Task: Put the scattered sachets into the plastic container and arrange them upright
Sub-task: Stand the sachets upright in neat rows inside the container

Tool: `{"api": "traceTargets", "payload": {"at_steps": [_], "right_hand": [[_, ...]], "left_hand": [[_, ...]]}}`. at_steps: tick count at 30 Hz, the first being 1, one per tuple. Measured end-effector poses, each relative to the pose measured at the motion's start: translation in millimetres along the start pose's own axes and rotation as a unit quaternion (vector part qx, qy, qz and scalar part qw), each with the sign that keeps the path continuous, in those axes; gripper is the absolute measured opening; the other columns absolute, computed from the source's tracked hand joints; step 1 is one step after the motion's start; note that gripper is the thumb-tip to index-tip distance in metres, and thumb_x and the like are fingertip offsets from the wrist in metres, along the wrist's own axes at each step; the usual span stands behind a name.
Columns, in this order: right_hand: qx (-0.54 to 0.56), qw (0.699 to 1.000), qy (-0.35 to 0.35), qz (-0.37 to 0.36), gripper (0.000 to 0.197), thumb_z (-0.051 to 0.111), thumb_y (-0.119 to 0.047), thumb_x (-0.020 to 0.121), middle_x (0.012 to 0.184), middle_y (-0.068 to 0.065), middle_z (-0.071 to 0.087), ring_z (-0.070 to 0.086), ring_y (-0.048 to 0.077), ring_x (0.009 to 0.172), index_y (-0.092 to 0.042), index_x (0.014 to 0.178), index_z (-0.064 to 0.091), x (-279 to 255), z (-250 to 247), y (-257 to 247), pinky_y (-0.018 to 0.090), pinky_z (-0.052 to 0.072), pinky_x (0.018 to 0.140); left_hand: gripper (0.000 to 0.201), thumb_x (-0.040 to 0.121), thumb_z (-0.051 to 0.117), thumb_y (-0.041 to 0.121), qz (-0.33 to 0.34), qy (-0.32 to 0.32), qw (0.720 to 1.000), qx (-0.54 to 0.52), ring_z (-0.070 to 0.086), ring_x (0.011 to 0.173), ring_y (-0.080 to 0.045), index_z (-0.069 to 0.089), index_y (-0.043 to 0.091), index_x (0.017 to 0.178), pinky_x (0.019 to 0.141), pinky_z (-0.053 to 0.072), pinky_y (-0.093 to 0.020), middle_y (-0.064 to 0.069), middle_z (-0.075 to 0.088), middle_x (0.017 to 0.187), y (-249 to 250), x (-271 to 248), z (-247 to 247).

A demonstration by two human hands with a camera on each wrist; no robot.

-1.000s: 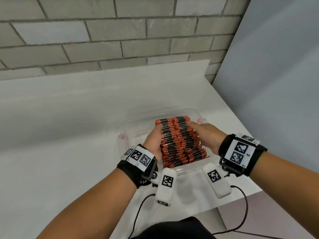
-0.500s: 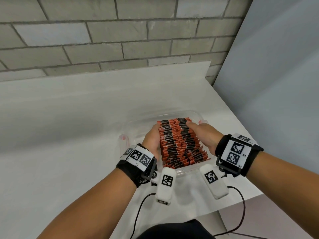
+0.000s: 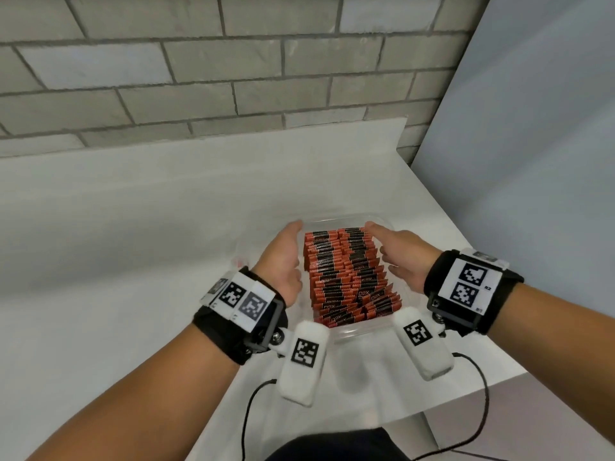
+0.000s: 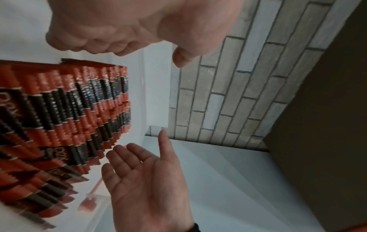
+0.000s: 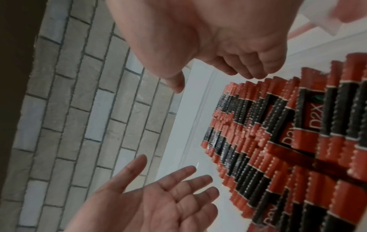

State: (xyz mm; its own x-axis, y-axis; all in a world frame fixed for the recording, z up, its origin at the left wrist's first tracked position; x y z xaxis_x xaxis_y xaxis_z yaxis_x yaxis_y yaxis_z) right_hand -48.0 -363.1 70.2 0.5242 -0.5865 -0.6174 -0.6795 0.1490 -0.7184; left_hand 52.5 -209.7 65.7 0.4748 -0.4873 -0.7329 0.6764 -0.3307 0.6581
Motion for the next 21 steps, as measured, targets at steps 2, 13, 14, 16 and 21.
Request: {"api": "traceTargets", "payload": {"at_steps": [2,13,14,16,21], "right_hand": [[-0.004,1.000,0.009,-0.001,0.073,0.047,-0.052,0.094,0.150,0.013,0.035,0.036,0.025,0.135,-0.006,0.147,0.026,-0.9,-2.9,-8.6,0.038,0.028,0.114],[0.015,1.000,0.016,0.021,0.055,0.041,-0.052,0.096,0.091,0.005,0.062,0.057,0.018,0.080,-0.005,0.123,0.051,22.0,10.9,-21.6,0.032,0.043,0.081],[0.020,0.999,0.015,0.022,0.055,0.041,-0.052,0.095,0.091,0.005,0.062,0.058,0.019,0.081,-0.005,0.122,0.052,23.9,9.8,-20.5,0.033,0.043,0.081],[0.032,0.999,0.013,0.022,0.054,0.041,-0.052,0.096,0.097,0.005,0.060,0.057,0.020,0.088,-0.006,0.125,0.048,27.0,7.6,-20.3,0.033,0.041,0.083],[0.044,0.999,0.002,0.025,0.058,0.041,-0.054,0.095,0.107,0.009,0.063,0.059,0.024,0.096,-0.006,0.125,0.050,29.6,8.9,-20.6,0.034,0.045,0.081]], "left_hand": [[0.073,0.096,0.042,0.052,0.013,0.018,1.000,-0.003,0.013,0.146,-0.031,0.015,0.016,0.154,0.117,0.016,-0.044,-0.015,0.013,0.159,11.2,7.6,-3.7],[0.052,0.096,0.036,0.054,0.018,0.036,0.998,0.040,0.065,0.101,-0.030,0.062,0.010,0.111,0.098,0.048,-0.043,-0.016,0.068,0.109,2.9,60.3,20.2],[0.052,0.097,0.035,0.055,0.014,0.038,0.999,0.029,0.066,0.094,-0.026,0.060,0.011,0.108,0.093,0.050,-0.040,-0.014,0.069,0.101,7.0,50.8,20.7],[0.048,0.099,0.032,0.053,0.011,0.048,0.999,0.022,0.066,0.064,-0.015,0.052,0.012,0.085,0.068,0.047,-0.031,-0.008,0.066,0.068,8.2,50.0,15.6],[0.056,0.096,0.035,0.058,0.013,0.026,1.000,0.004,0.064,0.083,-0.023,0.058,0.008,0.104,0.079,0.051,-0.034,-0.009,0.066,0.092,7.5,52.8,18.4]]}}
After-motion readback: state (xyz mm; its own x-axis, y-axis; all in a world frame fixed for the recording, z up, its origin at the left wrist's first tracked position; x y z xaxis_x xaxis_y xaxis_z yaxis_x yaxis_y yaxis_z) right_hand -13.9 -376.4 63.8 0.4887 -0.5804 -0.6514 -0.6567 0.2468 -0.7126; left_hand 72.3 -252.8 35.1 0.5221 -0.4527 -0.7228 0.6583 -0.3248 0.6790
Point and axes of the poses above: each hand's wrist, its own x-axis towards the middle knuckle, its own z-axis out of the palm, y = z × x, the point moved 3 cm from there along x, towards the middle knuckle
